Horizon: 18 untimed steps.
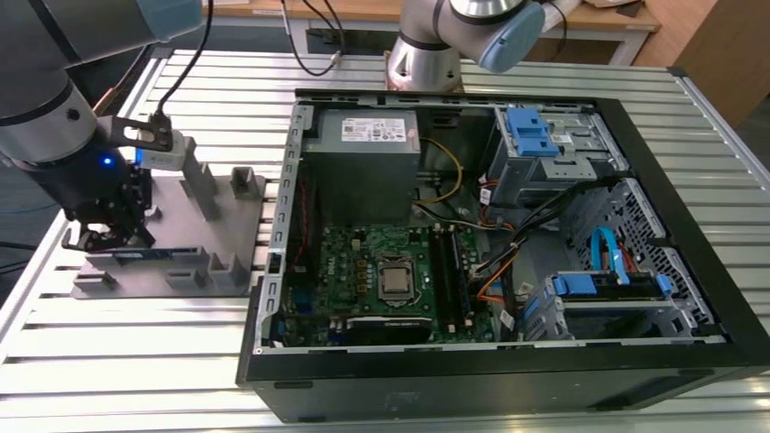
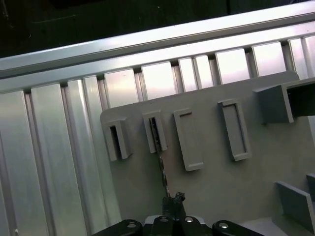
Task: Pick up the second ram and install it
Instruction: 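Pick up the second ram and move it above second insertion slot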
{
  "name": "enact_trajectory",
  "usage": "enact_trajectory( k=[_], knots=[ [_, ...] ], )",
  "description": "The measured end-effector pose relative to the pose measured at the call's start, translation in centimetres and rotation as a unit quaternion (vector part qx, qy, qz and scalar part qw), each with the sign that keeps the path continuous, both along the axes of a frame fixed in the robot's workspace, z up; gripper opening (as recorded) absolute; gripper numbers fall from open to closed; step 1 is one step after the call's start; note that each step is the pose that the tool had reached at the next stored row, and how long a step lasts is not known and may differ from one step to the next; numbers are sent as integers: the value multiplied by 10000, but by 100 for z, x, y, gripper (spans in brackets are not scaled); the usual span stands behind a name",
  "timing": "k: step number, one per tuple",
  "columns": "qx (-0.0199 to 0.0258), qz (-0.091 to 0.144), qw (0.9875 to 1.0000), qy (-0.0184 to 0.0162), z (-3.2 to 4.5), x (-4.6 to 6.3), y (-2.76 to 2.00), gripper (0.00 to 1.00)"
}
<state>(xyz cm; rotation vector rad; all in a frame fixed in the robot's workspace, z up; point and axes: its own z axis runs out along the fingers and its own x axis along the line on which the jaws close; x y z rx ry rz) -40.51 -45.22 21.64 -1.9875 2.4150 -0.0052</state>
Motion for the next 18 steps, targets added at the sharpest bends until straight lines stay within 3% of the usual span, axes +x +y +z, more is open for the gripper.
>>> enact_trajectory(
  k=[2, 4, 9, 15, 18],
  knots=[
    [-104, 96, 9999, 0, -1, 0, 0, 11],
    [-145, 206, 9997, -2, -3, 0, -1, 11],
    [-149, 560, 9983, -5, -4, 0, 0, 11],
    [-148, 957, 9953, -12, -9, 0, 0, 11],
    [-148, 1039, 9945, -13, -9, 0, 0, 11]
  ],
)
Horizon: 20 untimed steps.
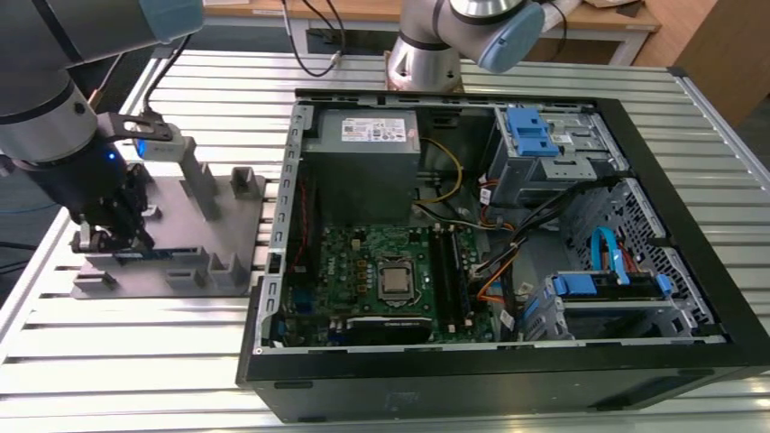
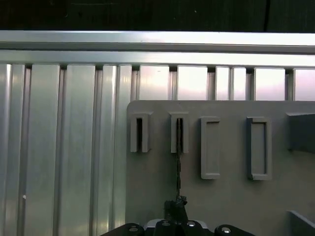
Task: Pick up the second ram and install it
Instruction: 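Pick up the second ram and move it above second insertion slot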
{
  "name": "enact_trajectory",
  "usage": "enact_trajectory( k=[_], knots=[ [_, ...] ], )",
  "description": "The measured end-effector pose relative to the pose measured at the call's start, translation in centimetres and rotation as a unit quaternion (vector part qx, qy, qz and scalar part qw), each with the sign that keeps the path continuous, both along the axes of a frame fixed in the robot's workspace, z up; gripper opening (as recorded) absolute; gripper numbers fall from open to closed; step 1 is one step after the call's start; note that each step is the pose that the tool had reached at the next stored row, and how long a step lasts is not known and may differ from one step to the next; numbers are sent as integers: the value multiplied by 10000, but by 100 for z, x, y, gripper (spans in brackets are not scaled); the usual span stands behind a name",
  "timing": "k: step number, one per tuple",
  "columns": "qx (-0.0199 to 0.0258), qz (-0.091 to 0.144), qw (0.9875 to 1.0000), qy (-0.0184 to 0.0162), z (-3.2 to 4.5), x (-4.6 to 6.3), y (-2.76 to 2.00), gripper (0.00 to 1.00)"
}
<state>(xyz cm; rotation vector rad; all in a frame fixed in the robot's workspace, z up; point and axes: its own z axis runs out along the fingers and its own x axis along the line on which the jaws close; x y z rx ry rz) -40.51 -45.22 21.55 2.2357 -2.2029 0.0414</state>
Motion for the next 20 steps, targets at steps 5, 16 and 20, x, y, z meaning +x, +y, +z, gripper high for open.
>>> enact_trajectory(
  k=[5, 16, 20],
  knots=[
    [0, 10, 10000, 0, 0, 0, 0, 11],
    [106, 18, 9999, -2, -54, -2, 3, 30],
    [103, 19, 9999, 0, -126, -2, 2, 30]
  ],
)
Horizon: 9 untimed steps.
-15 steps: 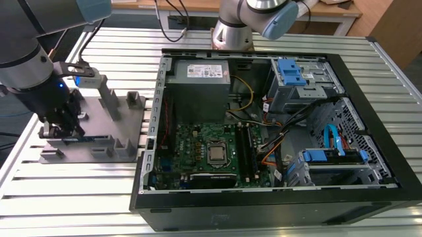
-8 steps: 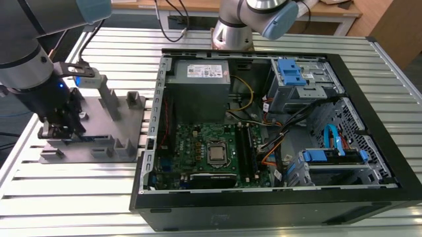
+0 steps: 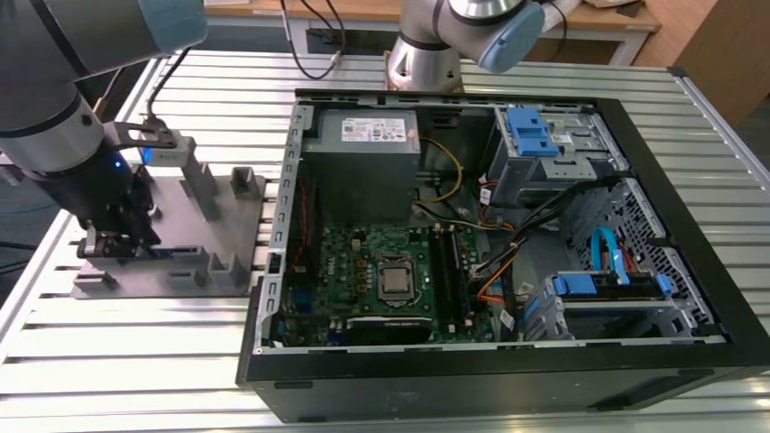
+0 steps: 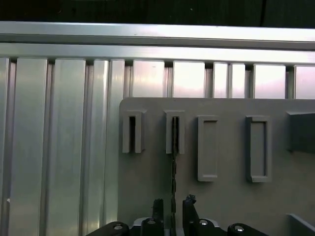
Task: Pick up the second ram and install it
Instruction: 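Pick up the second ram and move it above second insertion slot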
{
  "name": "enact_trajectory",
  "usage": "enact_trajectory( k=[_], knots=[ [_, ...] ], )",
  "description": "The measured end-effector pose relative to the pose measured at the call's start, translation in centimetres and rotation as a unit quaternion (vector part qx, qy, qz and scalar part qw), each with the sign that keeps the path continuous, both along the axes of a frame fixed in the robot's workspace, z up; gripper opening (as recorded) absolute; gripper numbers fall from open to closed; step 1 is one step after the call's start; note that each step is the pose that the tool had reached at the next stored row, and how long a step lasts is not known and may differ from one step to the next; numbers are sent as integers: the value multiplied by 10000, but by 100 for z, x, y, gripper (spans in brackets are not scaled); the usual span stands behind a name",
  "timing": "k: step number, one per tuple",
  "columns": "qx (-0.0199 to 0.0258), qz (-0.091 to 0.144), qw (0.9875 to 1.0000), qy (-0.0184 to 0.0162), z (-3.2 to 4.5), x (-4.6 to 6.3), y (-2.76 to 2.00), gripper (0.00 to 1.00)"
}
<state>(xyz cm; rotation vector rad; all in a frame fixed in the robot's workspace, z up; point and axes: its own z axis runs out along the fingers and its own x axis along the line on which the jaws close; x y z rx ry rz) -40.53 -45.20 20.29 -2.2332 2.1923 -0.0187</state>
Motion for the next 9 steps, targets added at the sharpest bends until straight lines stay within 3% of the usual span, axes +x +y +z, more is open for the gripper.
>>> enact_trajectory(
  k=[5, 9],
  knots=[
    [-1, 0, 10000, 1, -94, 0, 0, 30],
    [-1, 0, 10000, 1, -96, 0, 0, 30]
  ],
)
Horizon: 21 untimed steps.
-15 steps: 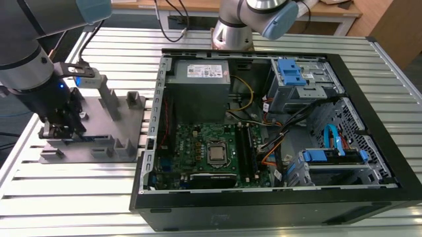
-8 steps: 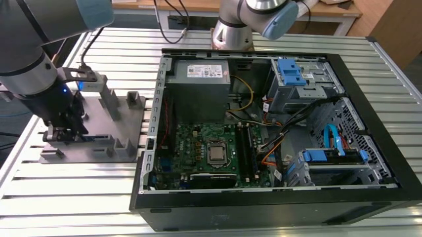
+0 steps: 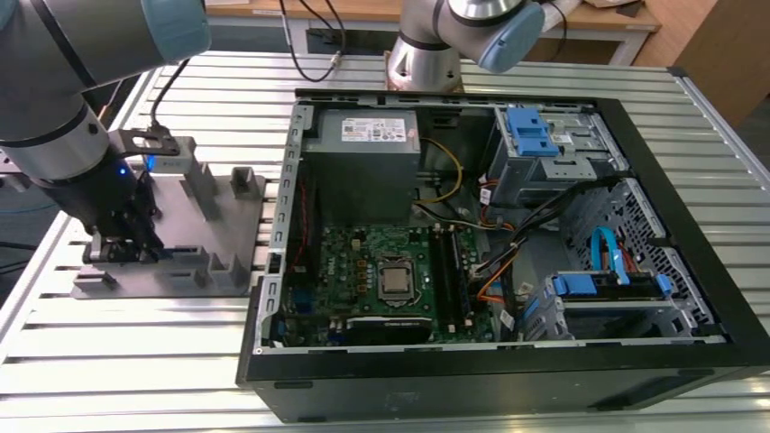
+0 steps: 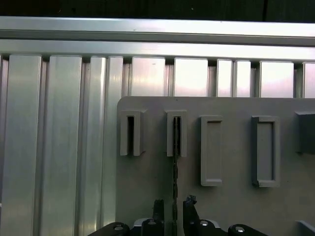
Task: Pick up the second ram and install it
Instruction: 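Pick up the second ram and move it above second insertion slot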
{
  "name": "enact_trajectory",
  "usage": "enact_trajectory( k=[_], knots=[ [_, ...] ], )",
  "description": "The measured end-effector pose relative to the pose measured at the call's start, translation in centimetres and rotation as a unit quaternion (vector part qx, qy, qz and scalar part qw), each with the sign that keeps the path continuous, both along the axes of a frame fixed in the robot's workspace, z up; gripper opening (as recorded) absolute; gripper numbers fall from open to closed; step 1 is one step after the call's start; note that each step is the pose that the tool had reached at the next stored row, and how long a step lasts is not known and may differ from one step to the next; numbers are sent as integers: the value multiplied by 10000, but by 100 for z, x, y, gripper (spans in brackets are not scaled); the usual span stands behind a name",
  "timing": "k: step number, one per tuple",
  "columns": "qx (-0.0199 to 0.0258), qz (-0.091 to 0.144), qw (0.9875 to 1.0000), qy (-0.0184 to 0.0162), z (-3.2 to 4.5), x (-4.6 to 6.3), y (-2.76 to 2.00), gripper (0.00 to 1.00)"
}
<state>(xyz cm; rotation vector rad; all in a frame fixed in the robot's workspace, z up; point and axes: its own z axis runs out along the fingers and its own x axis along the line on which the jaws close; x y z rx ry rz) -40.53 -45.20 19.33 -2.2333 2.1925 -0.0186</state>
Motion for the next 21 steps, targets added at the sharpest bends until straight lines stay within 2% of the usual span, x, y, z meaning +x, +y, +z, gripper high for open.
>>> enact_trajectory(
  k=[4, 5, 6, 8, 21],
  knots=[
    [0, 0, 10000, 0, -2, 0, 0, 28],
    [0, 0, 10000, -1, -2, 0, 0, 22],
    [0, 0, 10000, 0, -2, 0, 0, 22],
    [0, 0, 10000, 0, -3, 0, 0, 14],
    [0, 0, 10000, -1, -6, 0, 0, 14]
  ],
)
